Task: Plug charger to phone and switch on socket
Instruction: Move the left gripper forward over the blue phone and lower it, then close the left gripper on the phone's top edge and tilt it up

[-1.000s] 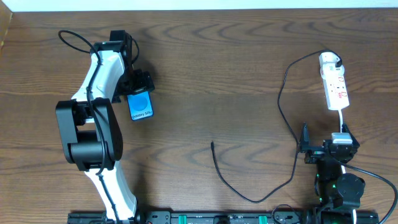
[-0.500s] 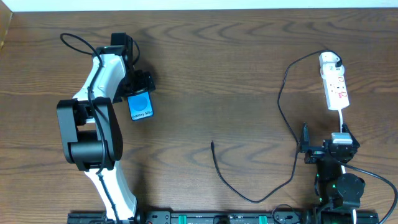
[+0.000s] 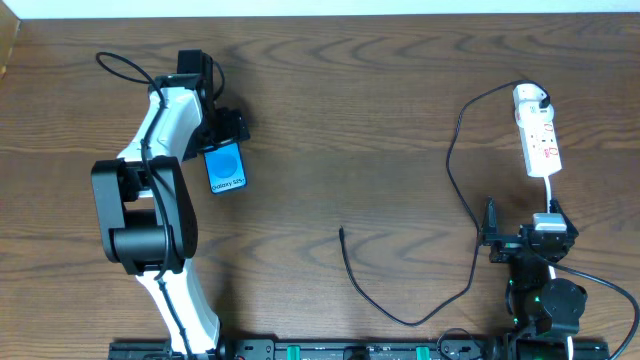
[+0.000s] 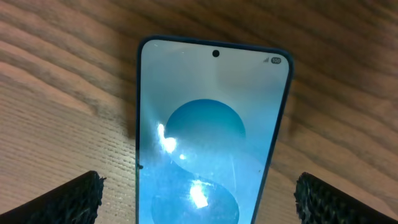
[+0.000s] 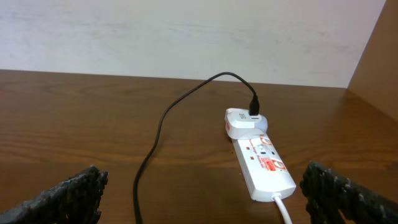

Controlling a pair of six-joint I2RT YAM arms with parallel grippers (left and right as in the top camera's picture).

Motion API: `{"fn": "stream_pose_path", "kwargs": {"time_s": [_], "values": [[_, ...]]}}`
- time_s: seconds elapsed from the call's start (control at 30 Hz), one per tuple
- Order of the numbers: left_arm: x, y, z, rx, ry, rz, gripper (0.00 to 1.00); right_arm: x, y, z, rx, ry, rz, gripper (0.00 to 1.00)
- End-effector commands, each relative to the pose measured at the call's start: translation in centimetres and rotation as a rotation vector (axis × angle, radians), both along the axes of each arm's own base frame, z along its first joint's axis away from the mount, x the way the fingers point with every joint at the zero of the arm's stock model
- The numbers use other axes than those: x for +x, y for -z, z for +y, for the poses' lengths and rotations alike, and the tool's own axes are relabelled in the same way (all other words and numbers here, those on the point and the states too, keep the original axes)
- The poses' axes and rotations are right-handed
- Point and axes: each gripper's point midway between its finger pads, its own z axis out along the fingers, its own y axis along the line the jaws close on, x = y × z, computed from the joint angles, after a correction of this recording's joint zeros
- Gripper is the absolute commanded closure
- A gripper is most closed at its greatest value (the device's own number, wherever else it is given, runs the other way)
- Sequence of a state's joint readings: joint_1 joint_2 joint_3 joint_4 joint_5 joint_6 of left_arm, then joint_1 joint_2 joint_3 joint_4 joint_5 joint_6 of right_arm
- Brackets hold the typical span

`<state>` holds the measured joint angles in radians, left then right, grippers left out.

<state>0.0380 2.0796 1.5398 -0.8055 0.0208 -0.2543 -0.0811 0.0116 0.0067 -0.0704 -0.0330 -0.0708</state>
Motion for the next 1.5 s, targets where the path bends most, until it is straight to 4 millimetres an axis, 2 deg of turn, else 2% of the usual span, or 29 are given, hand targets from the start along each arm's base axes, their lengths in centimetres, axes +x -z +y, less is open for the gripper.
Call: {"fn": "stream_pose_path", "kwargs": {"time_s": [0.0, 0.13, 0.4, 0.7, 1.3, 1.37, 1.47], "values": [[-1.0, 1.4, -0.2, 0.006, 0.023, 0.040, 0.02, 0.0, 0.1, 0.1, -0.013, -0.004, 0.001, 0.01], [-1.3, 1.9, -0.3, 0.006, 0.024, 0.045, 0.02, 0.0, 0.1, 0.1, -0.013, -0.004, 0.001, 0.01], [-0.6, 2.1, -0.3, 0.007, 0.024, 0.012, 0.02, 0.0, 0.1, 0.1, -0.013, -0.004, 0.001, 0.01], [-1.6, 3.5, -0.3, 0.007, 0.024, 0.028, 0.02, 0.0, 0.1, 0.1, -0.013, -0.004, 0.001, 0.01], [-1.3, 3.6, -0.3, 0.007, 0.024, 0.013, 0.02, 0.0, 0.1, 0.1, -0.013, -0.004, 0.001, 0.01], [-1.3, 3.6, -0.3, 0.007, 0.024, 0.012, 0.10, 0.0, 0.1, 0.1, -0.013, -0.004, 0.001, 0.01], [-1.3, 3.6, -0.3, 0.007, 0.024, 0.013, 0.13, 0.0, 0.1, 0.1, -0.013, -0.004, 0.001, 0.01]]}}
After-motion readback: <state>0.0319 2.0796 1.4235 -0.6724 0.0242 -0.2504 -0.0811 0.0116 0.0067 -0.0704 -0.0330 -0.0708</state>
